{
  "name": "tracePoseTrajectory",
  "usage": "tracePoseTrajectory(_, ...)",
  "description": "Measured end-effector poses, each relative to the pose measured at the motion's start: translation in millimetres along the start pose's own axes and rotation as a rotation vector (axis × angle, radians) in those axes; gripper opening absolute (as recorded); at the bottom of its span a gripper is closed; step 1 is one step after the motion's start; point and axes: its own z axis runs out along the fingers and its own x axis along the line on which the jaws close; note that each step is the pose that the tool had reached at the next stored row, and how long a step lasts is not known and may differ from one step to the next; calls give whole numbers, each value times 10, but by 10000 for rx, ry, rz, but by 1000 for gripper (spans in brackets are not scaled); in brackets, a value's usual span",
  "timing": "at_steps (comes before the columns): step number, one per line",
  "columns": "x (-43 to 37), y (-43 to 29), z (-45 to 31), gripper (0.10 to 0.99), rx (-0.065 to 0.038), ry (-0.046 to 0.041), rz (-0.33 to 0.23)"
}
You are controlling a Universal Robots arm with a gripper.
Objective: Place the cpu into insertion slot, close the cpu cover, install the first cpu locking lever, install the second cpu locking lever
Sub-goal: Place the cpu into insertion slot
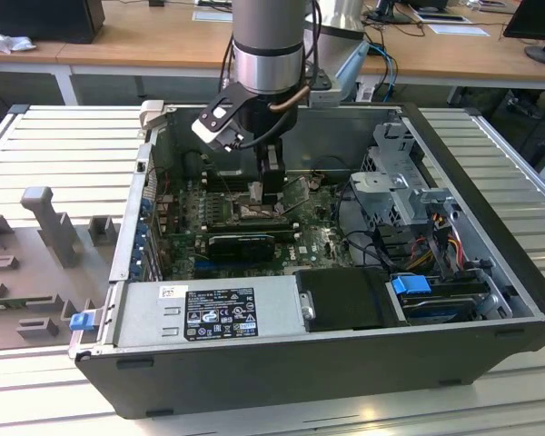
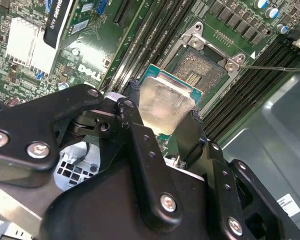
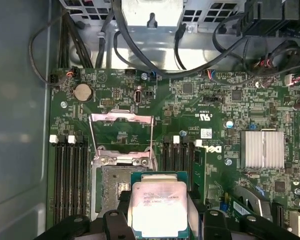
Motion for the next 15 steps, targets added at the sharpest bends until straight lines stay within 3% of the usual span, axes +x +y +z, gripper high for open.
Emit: tracePoseTrajectory(15, 0, -9, 91, 525, 70, 1, 4)
